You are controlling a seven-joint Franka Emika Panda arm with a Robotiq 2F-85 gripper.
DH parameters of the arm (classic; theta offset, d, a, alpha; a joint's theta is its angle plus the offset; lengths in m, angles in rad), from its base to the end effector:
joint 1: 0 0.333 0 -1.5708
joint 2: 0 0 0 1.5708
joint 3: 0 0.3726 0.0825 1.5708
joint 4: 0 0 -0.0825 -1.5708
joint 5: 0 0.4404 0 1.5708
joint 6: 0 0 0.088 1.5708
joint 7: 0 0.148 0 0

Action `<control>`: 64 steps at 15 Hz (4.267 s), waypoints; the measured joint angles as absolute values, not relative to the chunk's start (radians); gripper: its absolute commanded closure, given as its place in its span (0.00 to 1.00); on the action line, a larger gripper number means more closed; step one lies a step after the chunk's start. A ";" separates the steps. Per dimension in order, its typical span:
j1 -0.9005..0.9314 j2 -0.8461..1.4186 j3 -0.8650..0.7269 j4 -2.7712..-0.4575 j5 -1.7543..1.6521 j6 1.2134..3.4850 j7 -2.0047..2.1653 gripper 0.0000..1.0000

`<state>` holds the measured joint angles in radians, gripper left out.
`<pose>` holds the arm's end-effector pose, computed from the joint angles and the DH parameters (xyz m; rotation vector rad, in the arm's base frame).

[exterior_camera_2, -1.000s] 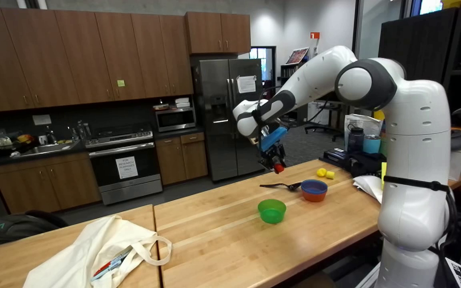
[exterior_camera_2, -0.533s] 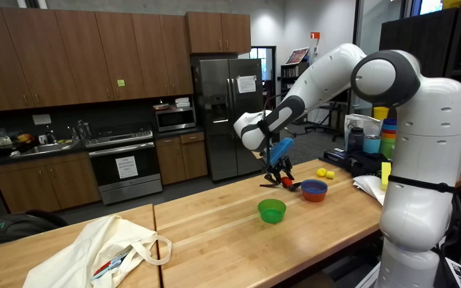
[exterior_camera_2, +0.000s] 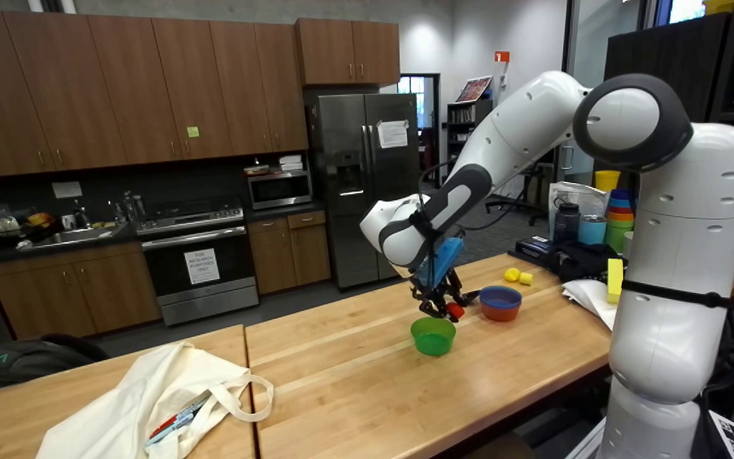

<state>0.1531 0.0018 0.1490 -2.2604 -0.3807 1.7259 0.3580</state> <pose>0.4740 0.0961 0.3233 2.5864 0.1397 -0.5187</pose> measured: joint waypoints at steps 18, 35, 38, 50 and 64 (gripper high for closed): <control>0.226 0.004 0.233 -2.233 -0.390 1.731 0.393 0.78; 0.232 0.049 0.238 -2.191 -0.391 1.746 0.425 0.78; 0.232 0.060 0.238 -2.181 -0.390 1.746 0.421 0.78; 0.059 -0.002 0.061 -2.132 -0.362 1.775 0.173 0.78; 0.029 0.264 0.020 -1.768 -0.306 1.737 0.268 0.76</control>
